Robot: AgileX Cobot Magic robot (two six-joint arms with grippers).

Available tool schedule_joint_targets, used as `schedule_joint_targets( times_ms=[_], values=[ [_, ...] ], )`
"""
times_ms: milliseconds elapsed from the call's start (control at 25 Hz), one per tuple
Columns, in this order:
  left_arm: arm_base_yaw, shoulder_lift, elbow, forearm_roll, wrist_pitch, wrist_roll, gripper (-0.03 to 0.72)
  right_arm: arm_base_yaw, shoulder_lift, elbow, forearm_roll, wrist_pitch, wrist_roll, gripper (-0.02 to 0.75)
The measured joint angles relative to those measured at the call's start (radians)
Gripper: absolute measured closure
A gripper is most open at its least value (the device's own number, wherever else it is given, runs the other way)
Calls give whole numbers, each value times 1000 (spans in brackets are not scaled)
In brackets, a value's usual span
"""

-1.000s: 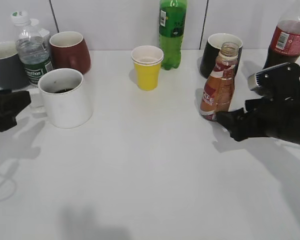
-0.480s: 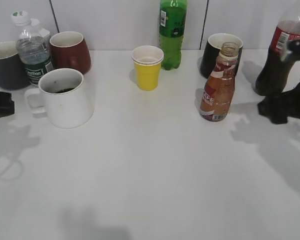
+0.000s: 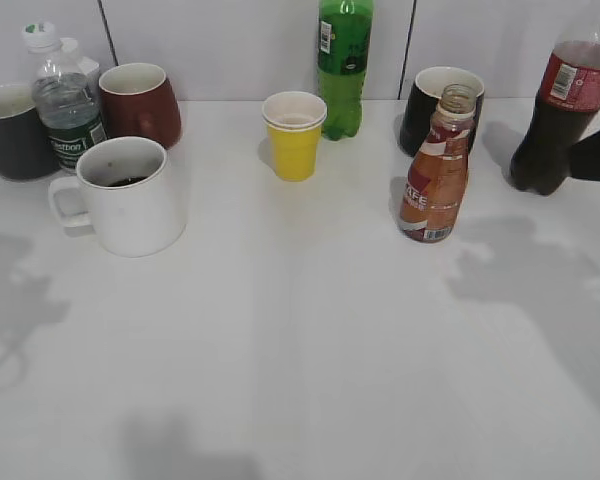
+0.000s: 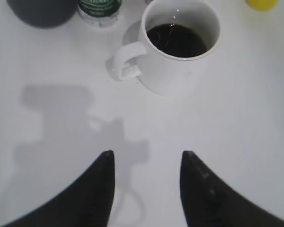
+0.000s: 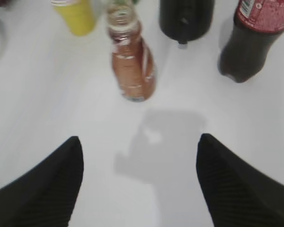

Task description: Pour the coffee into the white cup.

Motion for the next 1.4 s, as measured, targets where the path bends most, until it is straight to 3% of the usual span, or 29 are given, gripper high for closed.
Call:
schedule_joint_targets(
  times_ms=[240, 600, 760, 880, 1120, 1400],
  values=[
    [0, -243, -1, -47, 117, 113, 344, 0, -234, 10, 95, 145, -125, 160],
    [-1, -586, 13, -97, 338, 218, 355, 0, -667, 151, 86, 375, -134, 160],
    [-1, -739, 68, -168, 399, 267, 357, 0, -852, 187, 78, 476, -119, 160],
    [-1, -844, 113, -208, 413, 304, 358, 0, -964, 194, 37, 543, -77, 160],
    [-1, -970, 202, -208, 412, 318, 358, 0, -1088, 195, -167, 655, 72, 161],
    [-1, -984, 242, -208, 329, 359, 362, 0, -1097, 245, -228, 588, 115, 162]
  ],
)
